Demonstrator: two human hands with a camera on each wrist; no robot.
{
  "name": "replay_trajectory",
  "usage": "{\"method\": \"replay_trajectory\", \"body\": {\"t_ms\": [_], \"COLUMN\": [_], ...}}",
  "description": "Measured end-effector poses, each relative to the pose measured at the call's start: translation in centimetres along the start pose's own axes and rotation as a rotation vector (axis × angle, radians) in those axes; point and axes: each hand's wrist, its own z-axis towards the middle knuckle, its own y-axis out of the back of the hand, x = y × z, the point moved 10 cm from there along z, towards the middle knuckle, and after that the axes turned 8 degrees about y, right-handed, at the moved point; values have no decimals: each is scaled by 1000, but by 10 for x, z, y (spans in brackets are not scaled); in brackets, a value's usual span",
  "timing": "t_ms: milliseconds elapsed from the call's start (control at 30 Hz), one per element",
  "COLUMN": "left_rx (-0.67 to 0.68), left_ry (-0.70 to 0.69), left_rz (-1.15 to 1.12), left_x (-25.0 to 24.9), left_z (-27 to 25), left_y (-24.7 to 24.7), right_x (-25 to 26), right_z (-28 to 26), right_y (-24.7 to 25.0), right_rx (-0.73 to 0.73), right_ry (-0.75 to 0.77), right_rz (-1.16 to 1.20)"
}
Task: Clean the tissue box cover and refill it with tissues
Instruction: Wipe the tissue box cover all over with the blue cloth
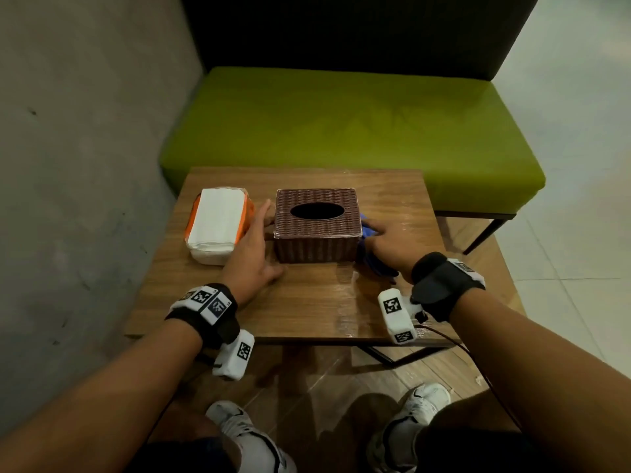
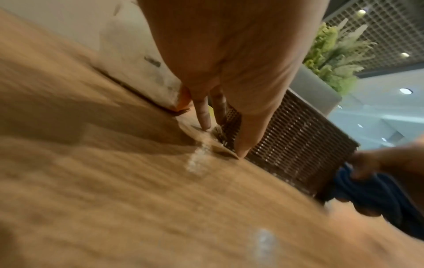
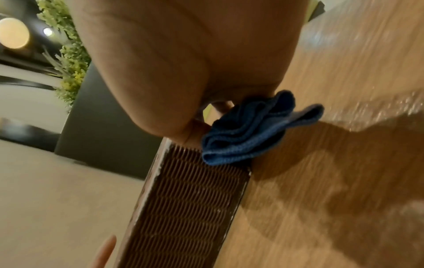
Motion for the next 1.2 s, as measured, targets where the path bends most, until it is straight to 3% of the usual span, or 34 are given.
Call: {"method": "replay_trajectory", "body": {"t_ms": [200, 333, 533, 667, 800, 900, 1033, 1100, 1200], "left_rx": [-21, -38, -164, -245, -254, -252, -289, -298, -328], "left_ry": [-109, -240, -481, -561, -589, -620, -650, -663, -671], "left_rz": [84, 81, 274, 466, 425, 356, 362, 376, 408], "left_x": [-18, -49, -97, -105, -100, -99, -102, -104, -109], "left_z": [-6, -11, -35, -53, -61, -70, -78, -80, -80], "left_y": [4, 21, 41, 41, 41, 42, 41, 37, 29], "right_x": [-4, -4, -2, 4, 19, 35, 86, 116, 149], "right_z": [-11, -26, -54, -74, -96, -111, -154, -175, -182], "right_y": [-1, 18, 28, 28, 34, 59, 68, 44, -13], "right_rx": [-24, -90, -57, -34, -17, -223, -454, -488, -403], "right_ry": [-119, -190, -138, -109, -80, 27, 399, 550, 677], "right_rz": [386, 489, 322, 276, 252, 245, 12, -97, -235]}}
